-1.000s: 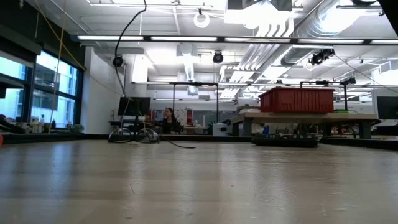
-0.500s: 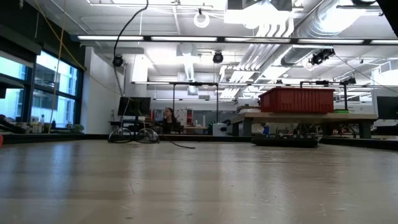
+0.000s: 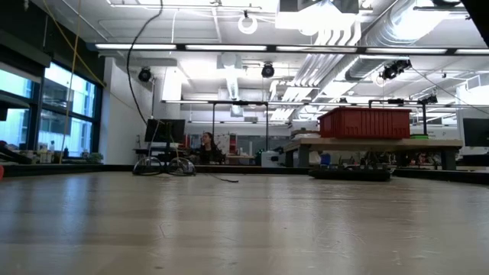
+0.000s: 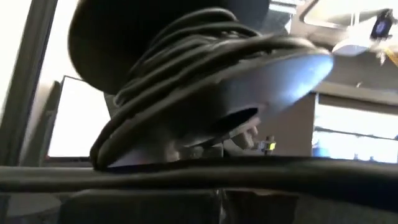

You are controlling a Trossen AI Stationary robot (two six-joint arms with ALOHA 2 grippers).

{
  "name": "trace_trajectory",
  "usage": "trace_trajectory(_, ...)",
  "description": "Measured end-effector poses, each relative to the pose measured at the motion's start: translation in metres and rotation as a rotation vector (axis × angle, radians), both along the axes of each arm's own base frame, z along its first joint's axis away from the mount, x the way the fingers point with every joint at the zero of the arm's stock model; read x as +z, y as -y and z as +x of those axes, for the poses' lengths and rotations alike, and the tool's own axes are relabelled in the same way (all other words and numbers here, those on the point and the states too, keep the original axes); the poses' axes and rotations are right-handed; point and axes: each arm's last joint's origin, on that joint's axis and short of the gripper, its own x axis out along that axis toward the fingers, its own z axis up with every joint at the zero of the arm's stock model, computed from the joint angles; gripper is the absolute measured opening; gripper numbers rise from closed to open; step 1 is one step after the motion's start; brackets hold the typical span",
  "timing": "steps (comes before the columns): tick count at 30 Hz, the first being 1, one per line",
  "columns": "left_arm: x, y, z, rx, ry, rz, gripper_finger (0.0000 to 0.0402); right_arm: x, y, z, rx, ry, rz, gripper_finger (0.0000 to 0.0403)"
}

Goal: Coil cords
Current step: Coil the black wire on the black spool

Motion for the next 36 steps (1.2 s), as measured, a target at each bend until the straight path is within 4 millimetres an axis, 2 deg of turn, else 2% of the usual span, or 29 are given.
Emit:
trace_trajectory(4, -0.002, -0.001, -0.003, 0.055, -0.039, 0.079, 0.0, -0.001, 0.002, 0.001, 0.031, -0.019, 0.045, 0.0015)
trace_trajectory(11, -0.006, 0.001, 0.0, -0.016, -0.066, 0.036, 0.0, -0.002, 0.009, 0.0, 0.001, -0.021, 0.08, 0.0078)
trace_trajectory(15, -0.007, 0.001, 0.0, -0.027, -0.077, 0.091, 0.0, -0.002, 0.012, 0.0, -0.015, -0.02, 0.085, 0.0097)
trace_trajectory(28, -0.021, 0.009, 0.004, -0.242, -0.188, 0.285, 0.0, 0.001, 0.03, -0.003, 0.016, -0.01, 0.083, 0.0099)
trace_trajectory(36, -0.033, 0.008, 0.002, -0.267, -0.31, 0.327, 0.0, 0.001, 0.039, -0.005, 0.03, -0.015, 0.079, 0.0099)
